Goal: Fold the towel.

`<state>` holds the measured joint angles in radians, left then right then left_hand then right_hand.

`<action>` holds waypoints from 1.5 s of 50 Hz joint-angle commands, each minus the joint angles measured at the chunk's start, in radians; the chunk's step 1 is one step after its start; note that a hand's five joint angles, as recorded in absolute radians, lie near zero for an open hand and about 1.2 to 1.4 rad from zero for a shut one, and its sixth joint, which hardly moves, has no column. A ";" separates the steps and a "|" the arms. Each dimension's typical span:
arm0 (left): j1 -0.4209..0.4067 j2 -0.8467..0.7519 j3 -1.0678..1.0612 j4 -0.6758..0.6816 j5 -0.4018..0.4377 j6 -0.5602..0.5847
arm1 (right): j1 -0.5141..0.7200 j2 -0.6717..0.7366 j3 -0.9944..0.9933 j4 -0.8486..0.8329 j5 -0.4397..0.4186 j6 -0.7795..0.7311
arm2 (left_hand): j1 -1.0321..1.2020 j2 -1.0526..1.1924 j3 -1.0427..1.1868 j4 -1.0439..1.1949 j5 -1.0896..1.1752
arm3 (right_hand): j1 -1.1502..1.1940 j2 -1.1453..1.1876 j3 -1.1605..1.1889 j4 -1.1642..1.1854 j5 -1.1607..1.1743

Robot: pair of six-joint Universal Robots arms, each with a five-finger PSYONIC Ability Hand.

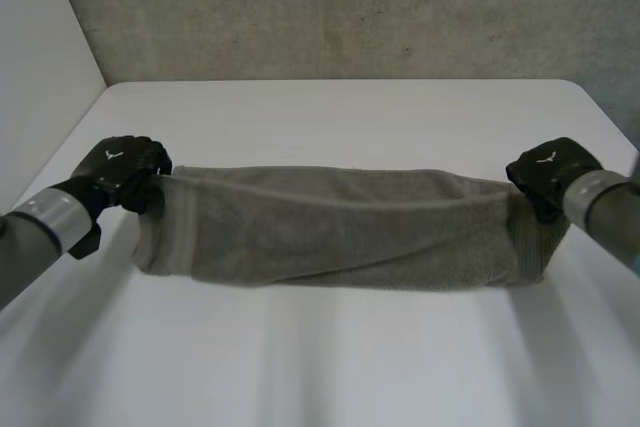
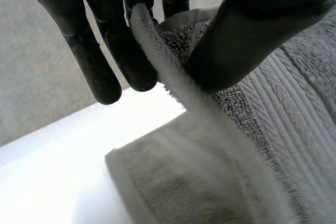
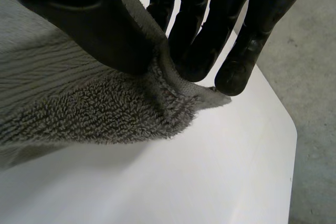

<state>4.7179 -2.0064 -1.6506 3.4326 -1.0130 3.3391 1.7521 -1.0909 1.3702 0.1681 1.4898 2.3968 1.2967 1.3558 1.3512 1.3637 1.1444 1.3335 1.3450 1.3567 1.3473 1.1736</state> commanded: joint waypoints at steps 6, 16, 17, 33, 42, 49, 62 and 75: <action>-0.055 -0.296 0.316 0.000 -0.111 -0.006 | 0.060 0.233 -0.183 -0.134 0.072 0.101 | 0.100 0.040 0.045 0.033 0.077 | 0.063 0.051 0.040 0.049 0.048; -0.093 -0.394 0.456 -0.001 -0.156 -0.004 | 0.076 0.344 -0.332 -0.154 0.126 0.101 | 0.100 0.040 0.045 0.033 0.077 | 0.063 0.051 0.040 0.049 0.048; -0.093 -0.405 0.471 0.002 -0.154 -0.004 | 0.085 0.362 -0.358 -0.154 0.127 0.101 | 0.100 0.040 0.045 0.033 0.077 | 0.063 0.051 0.040 0.049 0.048; -0.094 -0.511 0.597 0.004 -0.156 -0.006 | 0.115 0.503 -0.557 -0.154 0.165 0.093 | -0.722 -0.781 -0.776 -0.789 -0.744 | -0.792 -0.804 -0.816 -0.806 -0.807; -0.094 -0.451 0.591 -0.009 -0.184 -0.021 | 0.122 0.393 -0.553 -0.134 0.201 0.127 | -1.066 -1.125 -1.120 -1.133 -1.088 | -1.159 -1.170 -1.182 -1.173 -1.174; -0.072 -0.231 0.500 -0.012 -0.182 -0.121 | 0.119 0.157 -0.431 -0.136 0.168 0.196 | -1.069 -1.128 -1.123 -1.135 -1.091 | -1.159 -1.170 -1.182 -1.173 -1.174; -0.056 0.057 0.129 -0.010 -0.173 -0.156 | 0.109 -0.176 0.006 -0.099 0.072 0.190 | -1.013 -1.072 -1.067 -1.080 -1.035 | -1.159 -1.170 -1.182 -1.173 -1.174; -0.084 0.067 -0.044 -0.007 -0.207 -0.156 | 0.021 -0.167 0.329 -0.174 0.067 0.174 | -1.016 -1.075 -1.070 -1.083 -1.038 | -0.937 -0.949 -0.961 -0.951 -0.952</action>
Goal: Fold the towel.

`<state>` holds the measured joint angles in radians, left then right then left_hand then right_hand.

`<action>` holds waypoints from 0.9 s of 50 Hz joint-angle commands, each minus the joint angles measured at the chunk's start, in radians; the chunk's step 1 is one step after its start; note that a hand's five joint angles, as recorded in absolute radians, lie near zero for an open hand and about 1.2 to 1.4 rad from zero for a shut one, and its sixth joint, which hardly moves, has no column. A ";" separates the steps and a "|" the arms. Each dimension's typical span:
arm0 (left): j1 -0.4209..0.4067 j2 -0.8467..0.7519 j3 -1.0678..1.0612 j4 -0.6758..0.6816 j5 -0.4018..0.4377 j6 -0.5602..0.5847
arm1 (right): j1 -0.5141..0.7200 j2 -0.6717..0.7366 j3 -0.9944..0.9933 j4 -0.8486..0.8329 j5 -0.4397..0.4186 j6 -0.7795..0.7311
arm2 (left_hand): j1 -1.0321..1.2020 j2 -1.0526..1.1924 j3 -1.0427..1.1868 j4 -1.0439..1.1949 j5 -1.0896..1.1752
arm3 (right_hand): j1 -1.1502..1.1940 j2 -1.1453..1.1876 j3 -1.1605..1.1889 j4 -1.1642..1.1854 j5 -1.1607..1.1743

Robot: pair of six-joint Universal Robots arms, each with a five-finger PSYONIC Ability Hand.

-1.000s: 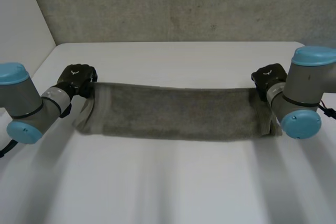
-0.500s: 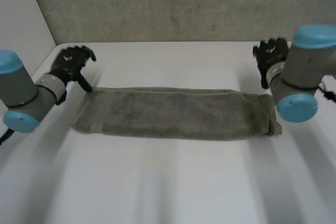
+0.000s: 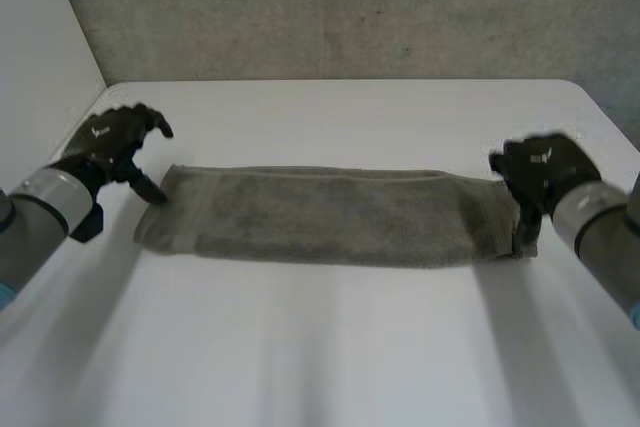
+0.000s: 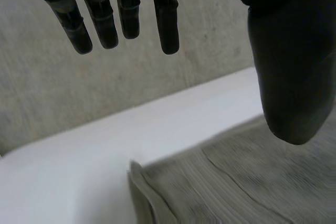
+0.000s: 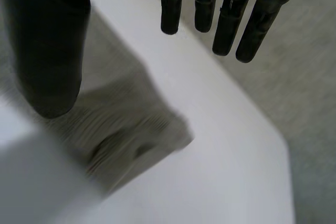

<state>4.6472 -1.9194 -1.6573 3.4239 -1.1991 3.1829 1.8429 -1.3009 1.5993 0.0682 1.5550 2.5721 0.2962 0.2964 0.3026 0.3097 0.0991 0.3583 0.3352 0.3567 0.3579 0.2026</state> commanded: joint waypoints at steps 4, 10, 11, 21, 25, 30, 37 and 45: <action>-0.039 -0.059 -0.048 0.008 -0.075 0.002 | -0.088 0.078 0.119 -0.137 -0.001 0.003 | -0.027 -0.027 -0.033 -0.040 -0.004 | 0.091 0.114 0.092 0.091 0.072; -0.051 -0.079 -0.062 0.024 -0.108 0.000 | -0.137 0.118 0.145 -0.234 -0.006 0.023 | -0.053 -0.054 -0.060 -0.067 -0.031 | 0.144 0.167 0.145 0.144 0.125; -0.051 -0.079 -0.062 0.025 -0.108 0.000 | -0.146 0.126 0.152 -0.261 -0.013 0.031 | -0.053 -0.054 -0.060 -0.067 -0.031 | 0.144 0.167 0.145 0.144 0.125; -0.053 -0.081 -0.102 0.109 -0.105 0.000 | -0.172 0.167 0.157 -0.314 -0.120 0.175 | -0.053 -0.054 -0.060 -0.067 -0.031 | 0.205 0.228 0.207 0.206 0.186; -0.053 -0.084 -0.104 0.123 -0.106 0.003 | -0.174 0.175 0.156 -0.314 -0.151 0.221 | -0.053 -0.054 -0.060 -0.067 -0.031 | 0.258 0.281 0.260 0.259 0.239; -0.051 -0.092 -0.104 0.135 -0.106 0.005 | -0.178 0.186 0.153 -0.318 -0.167 0.250 | -0.053 -0.054 -0.060 -0.067 -0.031 | 0.290 0.313 0.292 0.291 0.271; -0.050 -0.102 -0.102 0.143 -0.106 0.005 | -0.183 0.221 0.145 -0.360 -0.167 0.249 | -0.053 -0.054 -0.060 -0.067 -0.031 | 0.512 0.535 0.514 0.513 0.494; -0.050 -0.102 -0.108 0.143 -0.105 0.005 | -0.215 0.243 0.120 -0.369 -0.151 0.234 | -0.053 -0.054 -0.060 -0.067 -0.031 | 1.038 1.061 1.040 1.038 1.019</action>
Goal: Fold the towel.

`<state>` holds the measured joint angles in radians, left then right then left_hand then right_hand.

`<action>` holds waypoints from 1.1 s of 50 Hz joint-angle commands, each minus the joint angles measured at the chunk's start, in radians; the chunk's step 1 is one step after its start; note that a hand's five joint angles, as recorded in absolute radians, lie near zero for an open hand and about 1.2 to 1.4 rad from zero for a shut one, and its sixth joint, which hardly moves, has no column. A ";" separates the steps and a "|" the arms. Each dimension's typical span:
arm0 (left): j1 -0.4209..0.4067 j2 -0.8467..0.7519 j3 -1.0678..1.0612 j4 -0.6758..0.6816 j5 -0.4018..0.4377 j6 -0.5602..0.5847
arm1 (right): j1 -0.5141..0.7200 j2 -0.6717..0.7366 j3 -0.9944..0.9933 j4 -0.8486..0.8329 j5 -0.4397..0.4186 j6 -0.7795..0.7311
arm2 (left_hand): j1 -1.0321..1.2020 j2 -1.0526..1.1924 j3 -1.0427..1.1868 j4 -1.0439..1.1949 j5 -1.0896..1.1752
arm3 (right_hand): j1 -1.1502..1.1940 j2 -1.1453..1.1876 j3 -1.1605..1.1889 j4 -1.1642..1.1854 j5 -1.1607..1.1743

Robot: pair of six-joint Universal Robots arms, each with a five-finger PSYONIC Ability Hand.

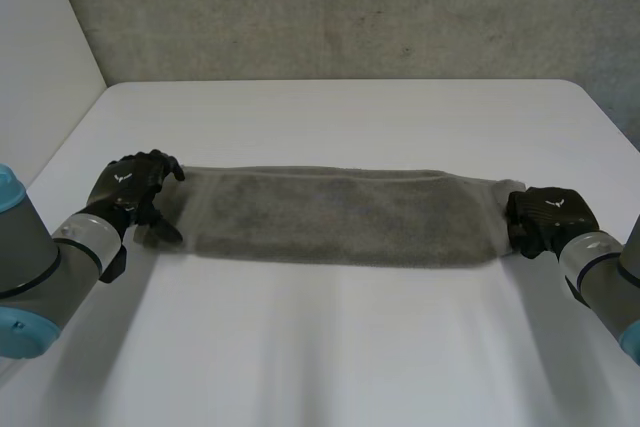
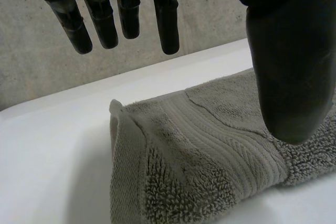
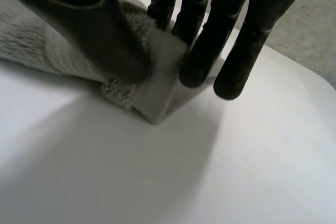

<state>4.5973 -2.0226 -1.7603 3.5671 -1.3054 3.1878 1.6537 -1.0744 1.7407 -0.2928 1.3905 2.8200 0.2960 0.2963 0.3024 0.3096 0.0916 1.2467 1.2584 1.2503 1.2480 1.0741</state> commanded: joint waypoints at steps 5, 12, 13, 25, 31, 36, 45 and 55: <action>0.002 0.004 -0.010 -0.001 0.002 0.000 | -0.078 -0.008 -0.038 0.012 0.024 -0.049 | -0.056 -0.056 -0.062 -0.070 -0.026 | 0.150 0.138 0.146 0.148 0.148; 0.006 0.005 -0.011 -0.001 0.002 0.000 | -0.268 -0.055 -0.147 0.093 0.059 -0.403 | -0.056 -0.056 -0.062 -0.070 -0.026 | 0.150 0.138 0.146 0.148 0.148; 0.006 0.005 -0.011 -0.001 0.000 0.000 | -0.269 -0.055 -0.147 0.093 0.059 -0.404 | -0.056 -0.056 -0.062 -0.070 -0.026 | 0.150 0.138 0.146 0.148 0.148; 0.005 0.012 -0.016 -0.001 0.000 -0.002 | 0.221 -0.042 -0.435 0.179 0.252 -0.378 | -0.059 -0.059 -0.065 -0.073 -0.029 | 0.150 0.138 0.146 0.148 0.148; 0.006 0.013 -0.024 -0.001 0.000 0.000 | 0.639 0.075 -0.518 0.202 0.251 -0.300 | -0.059 -0.059 -0.065 -0.073 -0.029 | 0.150 0.138 0.146 0.148 0.148; 0.006 0.016 -0.036 -0.001 0.002 0.000 | 0.732 0.210 -0.527 0.253 0.252 -0.297 | -0.059 -0.059 -0.065 -0.073 -0.029 | 0.150 0.138 0.146 0.148 0.148; -0.005 0.013 -0.039 -0.001 0.002 0.000 | 0.707 0.290 -0.524 0.267 0.239 -0.284 | -0.059 -0.059 -0.065 -0.073 -0.029 | 0.150 0.138 0.146 0.148 0.148; -0.008 0.012 -0.041 -0.001 0.000 0.000 | 0.721 0.280 -0.630 0.271 0.248 -0.261 | -0.062 -0.062 -0.068 -0.076 -0.032 | 0.150 0.138 0.146 0.148 0.148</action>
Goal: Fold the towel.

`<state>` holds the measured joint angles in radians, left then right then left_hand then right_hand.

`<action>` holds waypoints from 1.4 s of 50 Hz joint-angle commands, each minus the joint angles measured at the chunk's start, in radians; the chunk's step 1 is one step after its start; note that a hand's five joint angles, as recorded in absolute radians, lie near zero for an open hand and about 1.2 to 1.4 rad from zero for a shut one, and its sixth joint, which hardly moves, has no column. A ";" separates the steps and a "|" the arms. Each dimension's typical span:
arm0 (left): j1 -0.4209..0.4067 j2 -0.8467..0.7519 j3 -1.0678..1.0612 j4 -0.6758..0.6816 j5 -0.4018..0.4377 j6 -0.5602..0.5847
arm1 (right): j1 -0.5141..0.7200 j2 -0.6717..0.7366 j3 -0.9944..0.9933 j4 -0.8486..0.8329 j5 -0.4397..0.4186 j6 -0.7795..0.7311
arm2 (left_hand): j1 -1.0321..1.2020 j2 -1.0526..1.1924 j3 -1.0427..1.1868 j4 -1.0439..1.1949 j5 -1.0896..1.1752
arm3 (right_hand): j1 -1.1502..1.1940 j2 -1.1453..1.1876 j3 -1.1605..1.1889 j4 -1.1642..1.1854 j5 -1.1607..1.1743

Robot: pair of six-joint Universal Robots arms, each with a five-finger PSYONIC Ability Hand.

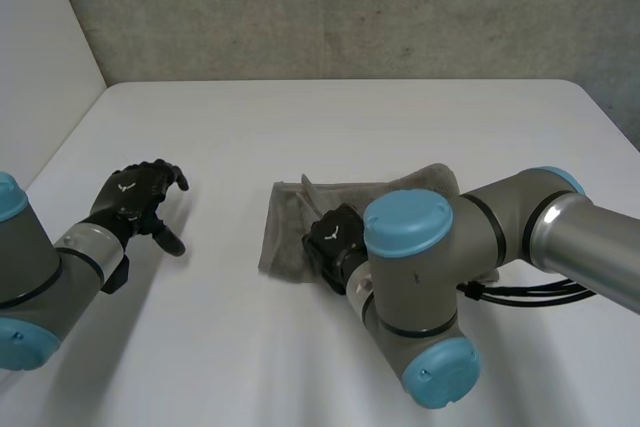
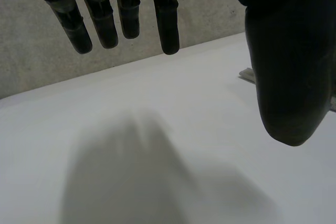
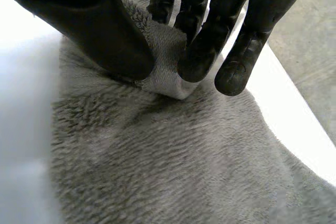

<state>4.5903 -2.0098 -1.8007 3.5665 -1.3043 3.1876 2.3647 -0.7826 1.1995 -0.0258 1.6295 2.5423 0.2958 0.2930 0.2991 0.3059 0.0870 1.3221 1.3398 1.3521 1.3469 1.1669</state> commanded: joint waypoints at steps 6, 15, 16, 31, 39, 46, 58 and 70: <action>-0.001 -0.001 0.000 0.000 -0.001 0.000 | 0.045 -0.007 -0.195 0.015 0.013 0.024 | -0.062 -0.059 -0.065 -0.072 -0.027 | 0.074 0.056 0.044 0.049 0.055; -0.001 0.000 -0.002 0.000 0.000 0.000 | 0.116 0.084 -0.375 0.049 0.013 0.023 | -0.071 -0.068 -0.074 -0.081 -0.036 | 0.074 0.056 0.044 0.049 0.055; -0.001 0.000 -0.002 0.000 -0.001 0.000 | 0.116 0.085 -0.376 0.049 0.013 0.023 | -0.071 -0.068 -0.074 -0.081 -0.036 | 0.074 0.056 0.044 0.049 0.055; -0.001 -0.006 -0.002 0.000 0.000 0.000 | 0.145 0.218 -0.439 0.159 0.012 0.024 | -0.071 -0.068 -0.074 -0.081 -0.036 | -1.123 -1.140 -1.153 -1.147 -1.142; -0.010 0.003 -0.006 0.000 0.002 0.000 | 0.114 0.074 -0.405 0.214 0.012 0.075 | -0.071 -0.068 -0.074 -0.081 -0.036 | -1.148 -1.165 -1.178 -1.172 -1.167; -0.062 0.051 -0.025 0.000 0.029 -0.003 | -0.024 -0.205 -0.197 0.270 -0.013 0.269 | -0.047 -0.044 -0.050 -0.057 -0.013 | -1.148 -1.165 -1.178 -1.172 -1.167; -0.249 0.068 0.006 0.002 0.088 0.002 | -0.295 -0.434 0.354 0.055 -0.157 0.277 | -0.027 -0.024 -0.030 -0.037 0.008 | -1.053 -1.071 -1.083 -1.078 -1.073; -0.297 -0.035 0.095 -0.002 0.048 -0.008 | -0.415 -0.443 0.620 -0.235 -0.234 0.265 | -0.029 -0.027 -0.033 -0.040 0.005 | -0.929 -0.947 -0.959 -0.954 -0.948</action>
<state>4.2964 -2.0054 -1.7303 3.5671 -1.2316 3.1859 1.9638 -1.2407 1.7757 -0.1911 1.4042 2.8143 0.2872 0.2867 0.2934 0.2953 0.0831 0.3553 0.3332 0.3520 0.3546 0.1981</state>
